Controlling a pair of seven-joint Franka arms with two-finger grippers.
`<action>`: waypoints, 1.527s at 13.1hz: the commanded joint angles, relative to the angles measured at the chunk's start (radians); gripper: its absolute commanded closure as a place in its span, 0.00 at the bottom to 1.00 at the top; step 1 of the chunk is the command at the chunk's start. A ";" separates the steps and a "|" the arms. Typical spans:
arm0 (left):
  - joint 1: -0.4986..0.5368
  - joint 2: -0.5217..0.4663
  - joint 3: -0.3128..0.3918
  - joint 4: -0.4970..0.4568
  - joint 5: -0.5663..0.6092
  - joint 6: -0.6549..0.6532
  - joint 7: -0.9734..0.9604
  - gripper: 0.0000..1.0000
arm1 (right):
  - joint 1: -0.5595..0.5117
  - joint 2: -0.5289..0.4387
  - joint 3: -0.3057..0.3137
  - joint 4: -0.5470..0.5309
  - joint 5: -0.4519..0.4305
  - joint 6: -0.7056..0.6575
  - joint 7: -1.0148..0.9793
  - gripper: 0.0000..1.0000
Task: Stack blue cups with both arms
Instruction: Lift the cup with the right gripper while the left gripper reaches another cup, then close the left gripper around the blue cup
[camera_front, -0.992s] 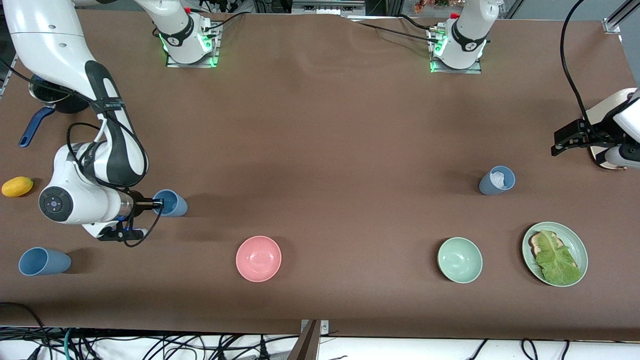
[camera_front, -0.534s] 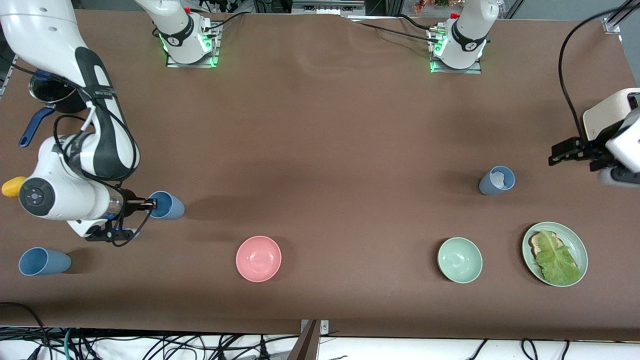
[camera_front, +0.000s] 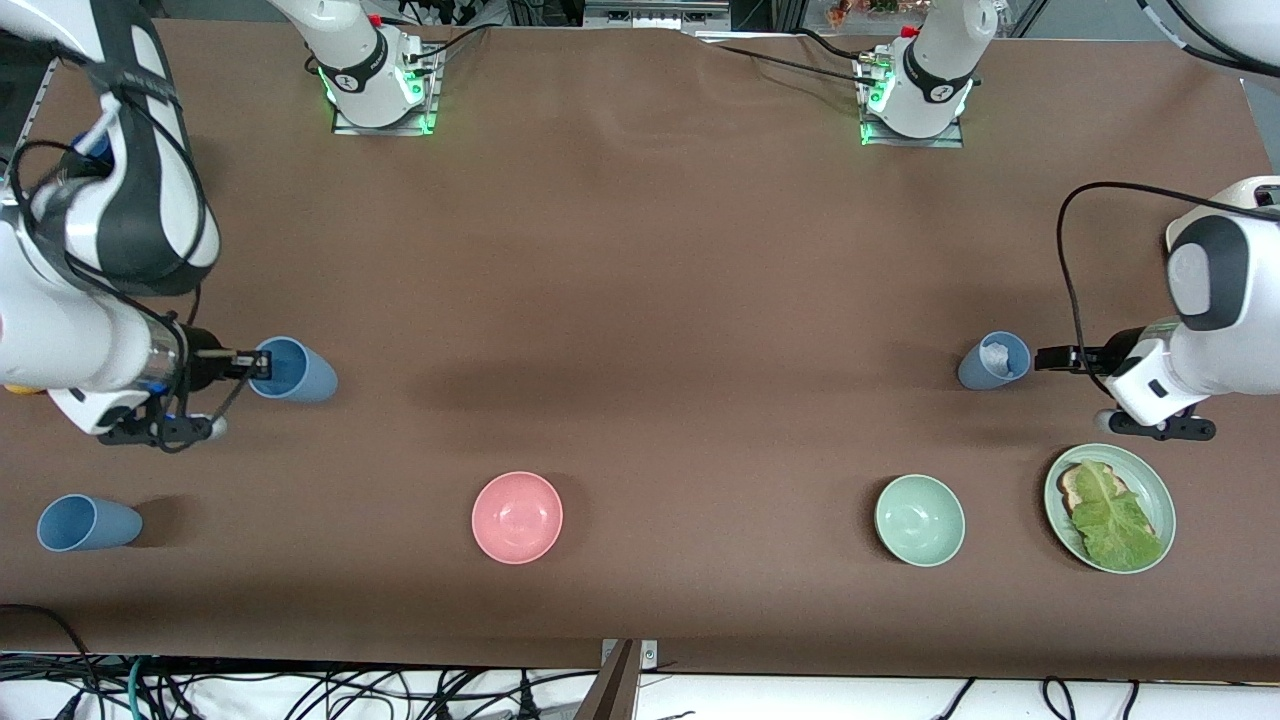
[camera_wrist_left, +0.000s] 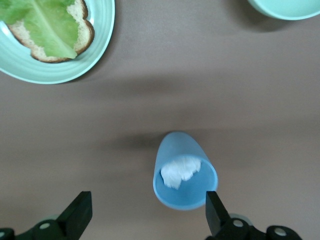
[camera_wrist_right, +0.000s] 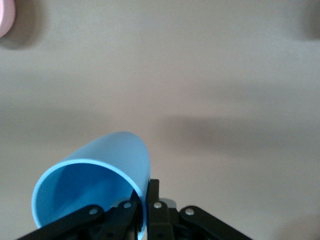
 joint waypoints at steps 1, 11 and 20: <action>0.011 -0.102 -0.008 -0.224 0.003 0.179 0.005 0.00 | -0.003 -0.064 -0.003 0.014 0.007 -0.071 -0.016 1.00; 0.011 -0.042 -0.009 -0.247 -0.011 0.221 0.004 0.32 | -0.006 -0.055 0.000 0.117 -0.036 -0.211 -0.020 1.00; -0.029 -0.020 -0.081 -0.172 -0.058 0.197 -0.175 1.00 | -0.010 -0.053 0.000 0.117 -0.034 -0.212 -0.020 1.00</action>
